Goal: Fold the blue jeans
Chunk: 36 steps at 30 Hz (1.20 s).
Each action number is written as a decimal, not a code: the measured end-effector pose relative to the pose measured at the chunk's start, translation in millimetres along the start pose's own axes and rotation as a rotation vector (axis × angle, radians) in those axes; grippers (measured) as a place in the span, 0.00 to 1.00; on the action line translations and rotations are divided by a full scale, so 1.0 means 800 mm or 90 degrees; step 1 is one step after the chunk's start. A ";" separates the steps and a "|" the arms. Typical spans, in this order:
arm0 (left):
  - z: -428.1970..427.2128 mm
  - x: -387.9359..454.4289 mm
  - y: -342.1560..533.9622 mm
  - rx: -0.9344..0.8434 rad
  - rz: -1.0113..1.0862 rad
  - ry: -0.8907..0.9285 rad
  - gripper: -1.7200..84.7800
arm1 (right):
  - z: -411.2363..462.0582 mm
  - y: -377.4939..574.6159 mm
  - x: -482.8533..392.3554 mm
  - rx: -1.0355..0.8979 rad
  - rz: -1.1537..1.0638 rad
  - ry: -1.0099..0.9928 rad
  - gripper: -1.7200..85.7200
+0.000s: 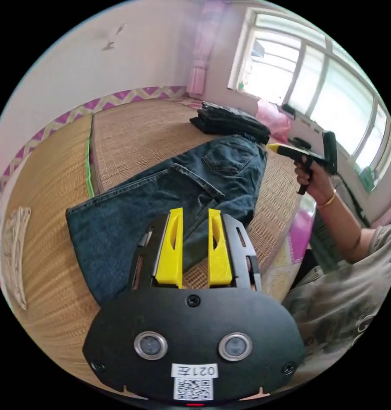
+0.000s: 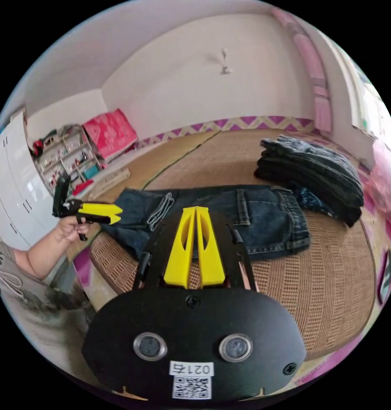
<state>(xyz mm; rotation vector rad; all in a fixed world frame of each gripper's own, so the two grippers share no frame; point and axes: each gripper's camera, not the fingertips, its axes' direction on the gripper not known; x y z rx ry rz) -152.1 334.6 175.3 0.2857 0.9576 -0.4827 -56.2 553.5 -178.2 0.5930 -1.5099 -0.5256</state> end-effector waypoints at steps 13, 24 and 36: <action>0.107 0.056 -0.087 -0.146 0.115 -0.064 0.15 | 0.226 -0.035 -0.102 -0.252 -0.113 0.129 0.01; 0.107 0.003 -0.055 -0.157 0.072 -0.022 0.03 | 0.261 -0.043 -0.140 -0.251 -0.110 0.129 0.01; -0.323 -0.343 0.205 0.144 -0.278 -0.166 0.01 | 0.290 -0.059 -0.151 -0.251 -0.096 0.118 0.01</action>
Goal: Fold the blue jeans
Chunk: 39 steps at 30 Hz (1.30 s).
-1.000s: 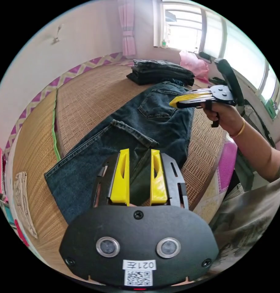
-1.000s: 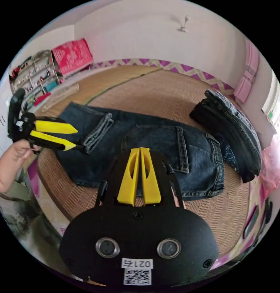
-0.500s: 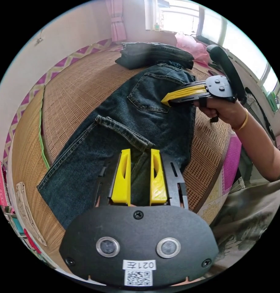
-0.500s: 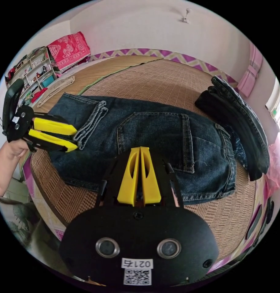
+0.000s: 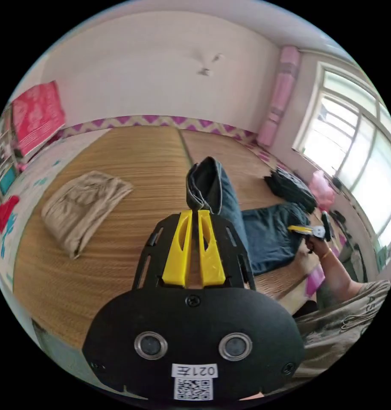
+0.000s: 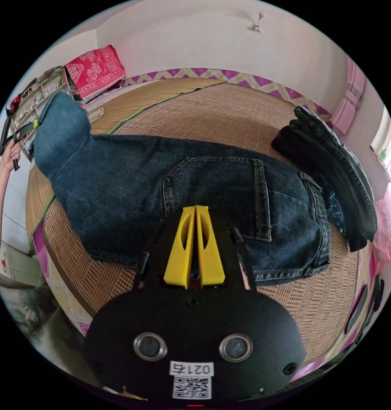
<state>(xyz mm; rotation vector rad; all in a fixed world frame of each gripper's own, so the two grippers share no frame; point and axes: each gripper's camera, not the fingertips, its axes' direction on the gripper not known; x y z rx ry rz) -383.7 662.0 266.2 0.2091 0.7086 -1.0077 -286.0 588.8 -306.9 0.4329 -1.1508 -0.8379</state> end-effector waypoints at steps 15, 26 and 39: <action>0.018 -0.349 0.259 -0.082 -0.306 -0.031 0.01 | 0.021 -0.048 0.021 -0.004 0.018 0.002 0.01; -0.033 -0.239 0.166 0.032 -0.043 0.024 0.01 | -0.007 -0.187 0.097 0.029 -0.249 0.021 0.09; 0.279 -0.020 0.007 -0.285 0.388 0.067 0.11 | 0.125 -0.352 0.219 -0.208 -0.438 -0.047 0.09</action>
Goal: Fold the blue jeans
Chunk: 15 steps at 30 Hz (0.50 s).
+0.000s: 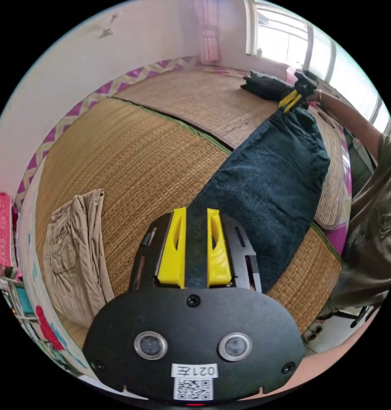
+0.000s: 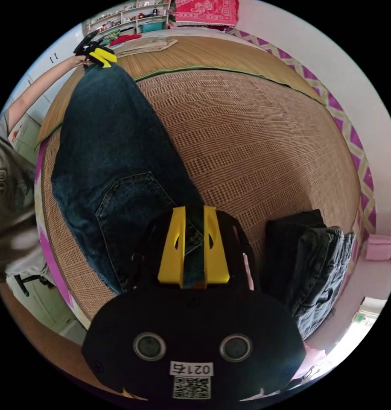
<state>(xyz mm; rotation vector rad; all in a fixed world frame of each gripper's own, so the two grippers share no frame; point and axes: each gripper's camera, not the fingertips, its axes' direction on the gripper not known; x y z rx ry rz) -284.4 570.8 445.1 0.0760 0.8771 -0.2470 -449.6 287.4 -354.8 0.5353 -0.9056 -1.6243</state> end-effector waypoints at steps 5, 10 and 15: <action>0.039 -0.003 -0.022 -0.044 0.019 0.018 0.11 | 0.001 0.032 0.025 0.057 -0.011 -0.015 0.02; 0.042 0.000 -0.017 -0.022 0.024 0.009 0.03 | -0.008 0.077 0.037 0.117 -0.020 -0.035 0.01; -0.023 0.024 0.017 0.075 0.047 -0.015 0.01 | -0.043 0.133 0.008 0.179 -0.040 -0.008 0.01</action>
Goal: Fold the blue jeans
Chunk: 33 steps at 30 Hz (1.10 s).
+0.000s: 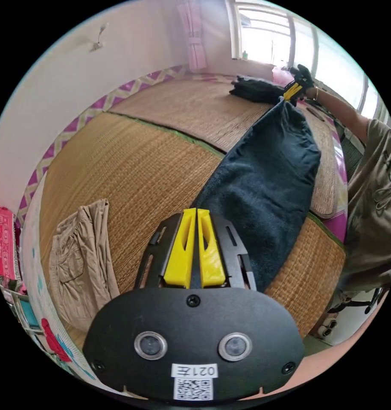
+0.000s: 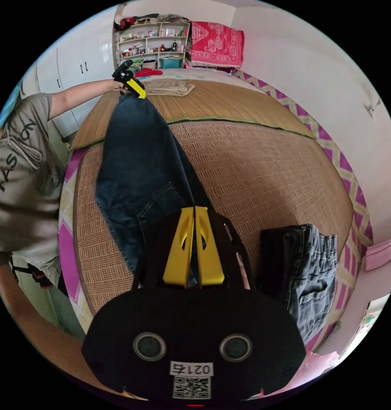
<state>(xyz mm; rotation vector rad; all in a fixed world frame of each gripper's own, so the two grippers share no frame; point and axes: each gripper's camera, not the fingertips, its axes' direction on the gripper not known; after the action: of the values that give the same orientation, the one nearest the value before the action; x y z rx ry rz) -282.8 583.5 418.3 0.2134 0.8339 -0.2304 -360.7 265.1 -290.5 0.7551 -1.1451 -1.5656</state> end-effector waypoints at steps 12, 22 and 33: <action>-0.206 0.278 0.261 0.200 -0.035 0.043 0.01 | -0.108 0.233 -0.372 0.072 -0.018 0.021 0.01; -0.117 0.258 0.433 0.362 -0.392 0.142 0.01 | -0.015 0.306 -0.448 0.055 0.156 0.001 0.07; -0.065 0.112 0.400 0.058 -0.555 -0.029 0.01 | 0.033 0.319 -0.296 -0.059 0.394 0.164 0.01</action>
<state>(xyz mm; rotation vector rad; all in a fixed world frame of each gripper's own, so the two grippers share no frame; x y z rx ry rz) -170.1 892.5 347.9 -0.0854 0.8312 -1.0872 -222.7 489.2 -60.7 0.4597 -0.9833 -0.9631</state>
